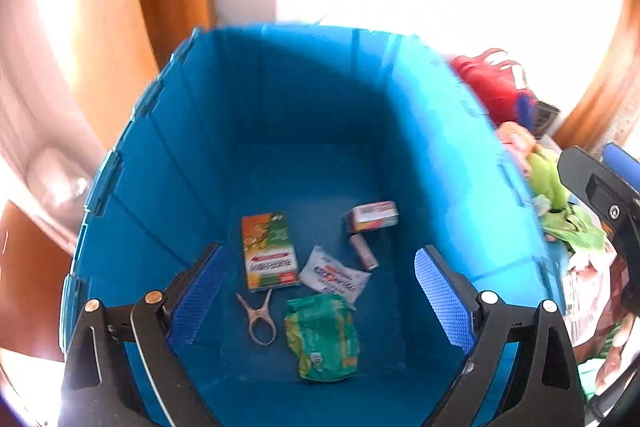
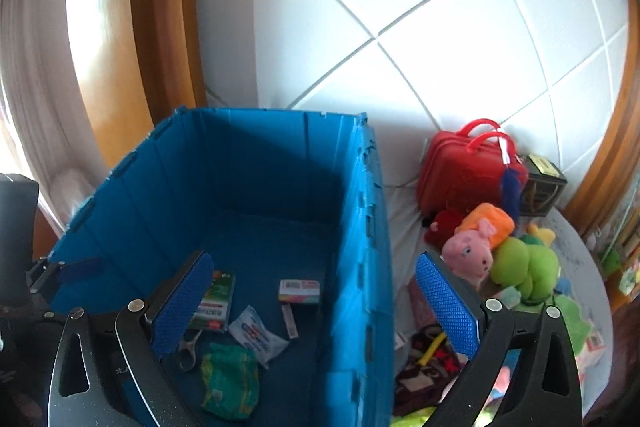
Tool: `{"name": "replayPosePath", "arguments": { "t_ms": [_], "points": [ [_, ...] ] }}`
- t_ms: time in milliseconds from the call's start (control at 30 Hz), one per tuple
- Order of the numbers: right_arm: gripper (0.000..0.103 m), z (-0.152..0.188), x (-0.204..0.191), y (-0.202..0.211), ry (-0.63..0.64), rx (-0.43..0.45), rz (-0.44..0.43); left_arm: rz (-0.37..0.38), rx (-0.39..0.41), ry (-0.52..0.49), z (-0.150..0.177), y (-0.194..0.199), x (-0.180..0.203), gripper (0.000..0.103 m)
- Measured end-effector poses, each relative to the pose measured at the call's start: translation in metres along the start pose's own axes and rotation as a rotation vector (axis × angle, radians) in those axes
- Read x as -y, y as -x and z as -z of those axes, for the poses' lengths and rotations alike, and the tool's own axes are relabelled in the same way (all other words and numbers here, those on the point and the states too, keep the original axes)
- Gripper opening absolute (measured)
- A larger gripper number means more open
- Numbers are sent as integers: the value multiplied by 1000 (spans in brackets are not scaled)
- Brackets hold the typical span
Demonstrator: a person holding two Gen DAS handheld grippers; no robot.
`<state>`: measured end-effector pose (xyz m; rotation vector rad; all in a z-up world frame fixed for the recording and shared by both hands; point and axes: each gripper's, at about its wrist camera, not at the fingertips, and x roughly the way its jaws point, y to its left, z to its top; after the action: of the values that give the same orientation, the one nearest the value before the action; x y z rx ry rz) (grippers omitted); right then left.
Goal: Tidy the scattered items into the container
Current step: 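Withdraw both tools from the crate back over the pile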
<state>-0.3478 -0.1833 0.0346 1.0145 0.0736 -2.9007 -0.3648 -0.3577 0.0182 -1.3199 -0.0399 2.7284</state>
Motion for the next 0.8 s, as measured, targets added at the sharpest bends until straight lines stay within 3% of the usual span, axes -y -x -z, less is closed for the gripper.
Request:
{"name": "replayPosePath", "arguments": {
  "t_ms": [233,533,800],
  "points": [
    [103,39,60,62,-83,68,33,49,148,-91,31,45,66,96],
    [103,102,167,99,-224,59,93,134,240,-163,65,70,175,96],
    [103,161,267,104,-261,11,96,229,264,-184,109,71,276,96]
  ]
}}
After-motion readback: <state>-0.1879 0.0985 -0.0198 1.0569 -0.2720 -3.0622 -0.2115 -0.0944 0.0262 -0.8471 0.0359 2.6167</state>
